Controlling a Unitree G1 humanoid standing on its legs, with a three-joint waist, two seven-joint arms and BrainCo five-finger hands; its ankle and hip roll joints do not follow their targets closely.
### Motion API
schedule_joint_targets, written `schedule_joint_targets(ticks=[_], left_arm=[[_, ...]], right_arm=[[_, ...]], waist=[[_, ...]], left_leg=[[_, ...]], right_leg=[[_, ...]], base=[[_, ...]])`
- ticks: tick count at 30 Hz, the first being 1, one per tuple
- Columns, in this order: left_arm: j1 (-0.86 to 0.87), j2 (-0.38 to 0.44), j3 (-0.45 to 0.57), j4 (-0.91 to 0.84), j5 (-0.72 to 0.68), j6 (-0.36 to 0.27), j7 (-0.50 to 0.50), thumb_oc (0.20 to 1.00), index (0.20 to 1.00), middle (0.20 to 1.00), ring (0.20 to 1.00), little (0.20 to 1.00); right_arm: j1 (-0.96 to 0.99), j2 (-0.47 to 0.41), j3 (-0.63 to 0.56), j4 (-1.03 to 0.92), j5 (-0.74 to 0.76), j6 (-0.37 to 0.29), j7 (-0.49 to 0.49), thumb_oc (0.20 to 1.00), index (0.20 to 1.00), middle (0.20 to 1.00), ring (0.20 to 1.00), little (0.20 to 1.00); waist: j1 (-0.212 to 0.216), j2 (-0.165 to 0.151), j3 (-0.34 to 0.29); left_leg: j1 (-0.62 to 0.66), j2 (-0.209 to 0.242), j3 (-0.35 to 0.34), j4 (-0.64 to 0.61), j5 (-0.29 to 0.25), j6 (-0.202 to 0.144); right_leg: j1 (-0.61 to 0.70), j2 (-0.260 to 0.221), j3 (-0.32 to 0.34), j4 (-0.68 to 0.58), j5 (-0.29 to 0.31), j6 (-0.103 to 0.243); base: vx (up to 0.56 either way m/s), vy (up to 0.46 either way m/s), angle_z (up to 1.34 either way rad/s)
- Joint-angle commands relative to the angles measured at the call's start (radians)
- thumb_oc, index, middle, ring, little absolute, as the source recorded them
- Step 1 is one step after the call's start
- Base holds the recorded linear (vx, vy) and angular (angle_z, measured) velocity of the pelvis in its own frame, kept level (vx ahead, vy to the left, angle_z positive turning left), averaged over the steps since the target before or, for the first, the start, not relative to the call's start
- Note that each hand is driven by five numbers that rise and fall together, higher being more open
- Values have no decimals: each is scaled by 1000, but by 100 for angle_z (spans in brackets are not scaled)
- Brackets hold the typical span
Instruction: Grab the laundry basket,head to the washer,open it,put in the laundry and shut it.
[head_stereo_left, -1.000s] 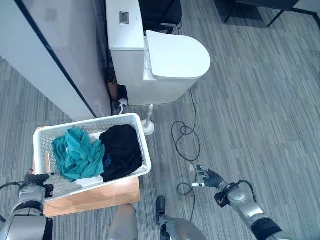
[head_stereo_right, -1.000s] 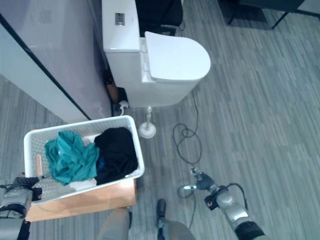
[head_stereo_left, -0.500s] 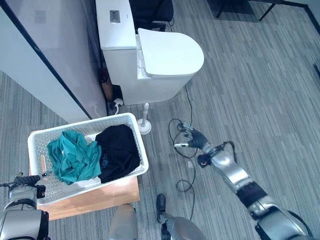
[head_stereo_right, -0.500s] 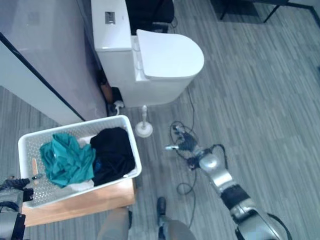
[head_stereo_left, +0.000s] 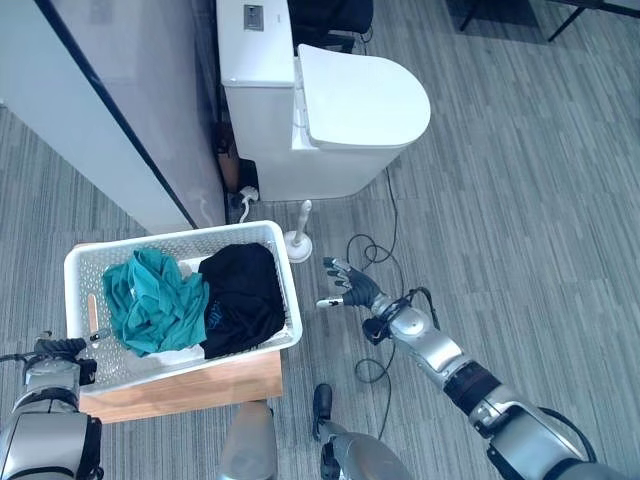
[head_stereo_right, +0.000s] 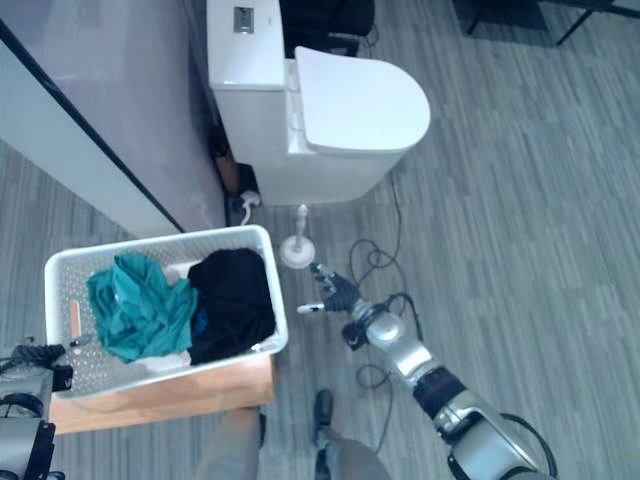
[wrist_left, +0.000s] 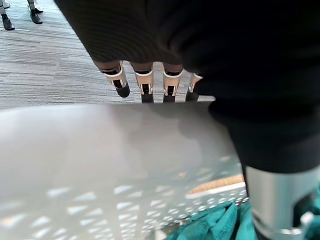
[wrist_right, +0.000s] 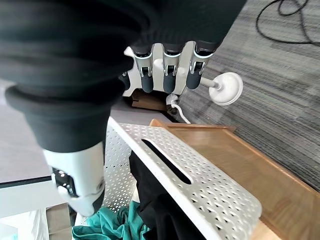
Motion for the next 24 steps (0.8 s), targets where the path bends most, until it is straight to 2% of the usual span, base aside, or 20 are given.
schedule_joint_targets(ticks=[1,6,14,19,21,24], left_arm=[[7,9,-70,43,10,-6,53,1000,1000,1000,1000,1000],[-14,-5,-99,34,4,-9,65,1000,1000,1000,1000,1000],[-104,-10,-184,39,-18,-1,92,1000,1000,1000,1000,1000],[-177,-80,-272,-27,-80,-11,124,1000,1000,1000,1000,1000],[-299,-131,-367,-46,-135,-18,128,1000,1000,1000,1000,1000],[-365,-172,-436,-65,-144,-16,129,1000,1000,1000,1000,1000]], right_arm=[[15,38,-4,-4,52,-28,-31,1000,1000,1000,1000,1000],[-38,65,14,39,51,-25,-54,1000,1000,1000,1000,1000],[-171,204,104,232,19,39,-98,1000,1000,1000,1000,1000],[-268,315,127,426,33,76,-135,1000,1000,1000,1000,1000],[-336,414,137,600,50,105,-156,1000,1000,1000,1000,1000],[-390,457,116,735,43,131,-168,1000,1000,1000,1000,1000]], waist=[[26,-31,-19],[35,-22,-10],[59,-29,11],[92,-18,40],[108,-14,57],[121,-8,66]], left_leg=[[-79,-19,-64,157,-143,20],[-95,-23,-69,163,-141,20],[-132,-32,-79,183,-140,19],[-146,-43,-92,196,-140,19],[-159,-50,-103,203,-134,17],[-170,-59,-115,206,-132,17]], right_leg=[[-102,-84,-38,95,9,59],[-110,-86,-41,93,14,61],[-125,-89,-44,91,23,61],[-123,-86,-54,91,22,59],[-125,-84,-62,95,22,58],[-127,-83,-72,99,19,55]], base=[[0,0,0],[-8,20,8],[-2,9,9],[-2,-1,9],[-3,-7,12],[8,-19,23]])
